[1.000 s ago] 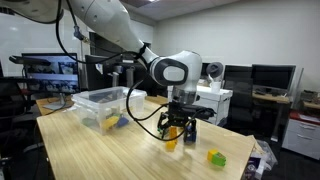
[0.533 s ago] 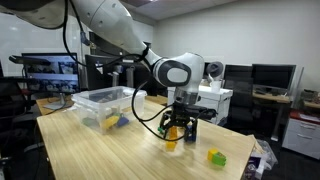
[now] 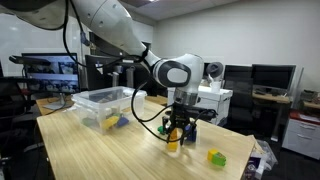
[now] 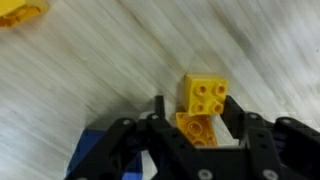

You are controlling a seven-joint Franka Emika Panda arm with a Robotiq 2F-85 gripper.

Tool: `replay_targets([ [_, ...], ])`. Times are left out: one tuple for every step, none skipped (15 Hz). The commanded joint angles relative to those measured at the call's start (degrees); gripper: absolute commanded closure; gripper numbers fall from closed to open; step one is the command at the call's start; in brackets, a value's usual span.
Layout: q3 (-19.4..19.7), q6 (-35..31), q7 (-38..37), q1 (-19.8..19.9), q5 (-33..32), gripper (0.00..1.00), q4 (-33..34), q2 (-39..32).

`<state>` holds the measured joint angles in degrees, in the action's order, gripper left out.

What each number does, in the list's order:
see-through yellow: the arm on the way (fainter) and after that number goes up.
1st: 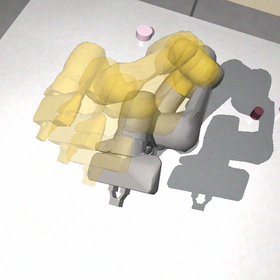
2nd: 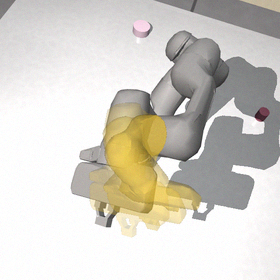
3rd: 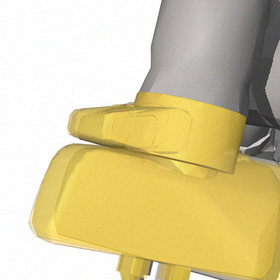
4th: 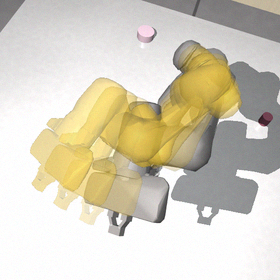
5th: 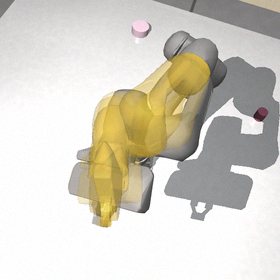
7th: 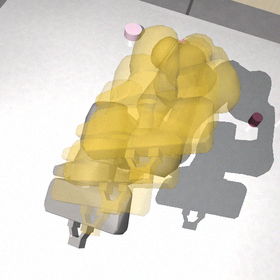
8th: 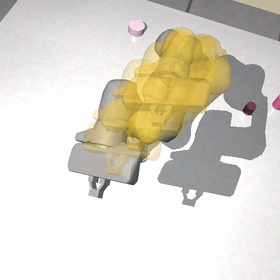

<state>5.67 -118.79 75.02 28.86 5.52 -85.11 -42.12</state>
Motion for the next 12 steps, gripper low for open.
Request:
replay_targets([
  [1.82, -0.33, -3.24, -1.88, -2.70, 0.70, -1.32, 0.56],
  [2.24, -0.51, -4.63, -2.41, -3.38, 0.77, -1.43, 0.55],
  [2.85, -0.86, -7.14, -3.32, -4.38, 0.86, -1.51, 0.46],
  [3.50, -0.80, -10.01, -4.20, -5.37, 0.89, -1.35, 0.42],
  [3.89, -0.72, -12.89, -4.91, -6.02, 0.88, -1.20, 0.43],
  [3.94, -0.18, -15.60, -5.43, -6.36, 0.89, -0.97, 0.66],
  [3.48, 0.49, -17.32, -5.58, -6.16, 0.89, -0.84, 1.12],
  [3.14, 0.72, -18.87, -5.91, -6.24, 0.89, -0.75, 1.36],
  [2.79, 0.07, -20.25, -6.53, -6.29, 0.89, -1.09, 2.01],
  [2.49, 0.01, -21.55, -7.10, -6.30, 0.89, -1.21, 2.62],
  [2.17, 0.31, -22.39, -7.57, -6.27, 0.89, -1.15, 3.28],
  [1.98, 0.66, -23.60, -8.20, -6.36, 0.89, -0.96, 3.93],
])
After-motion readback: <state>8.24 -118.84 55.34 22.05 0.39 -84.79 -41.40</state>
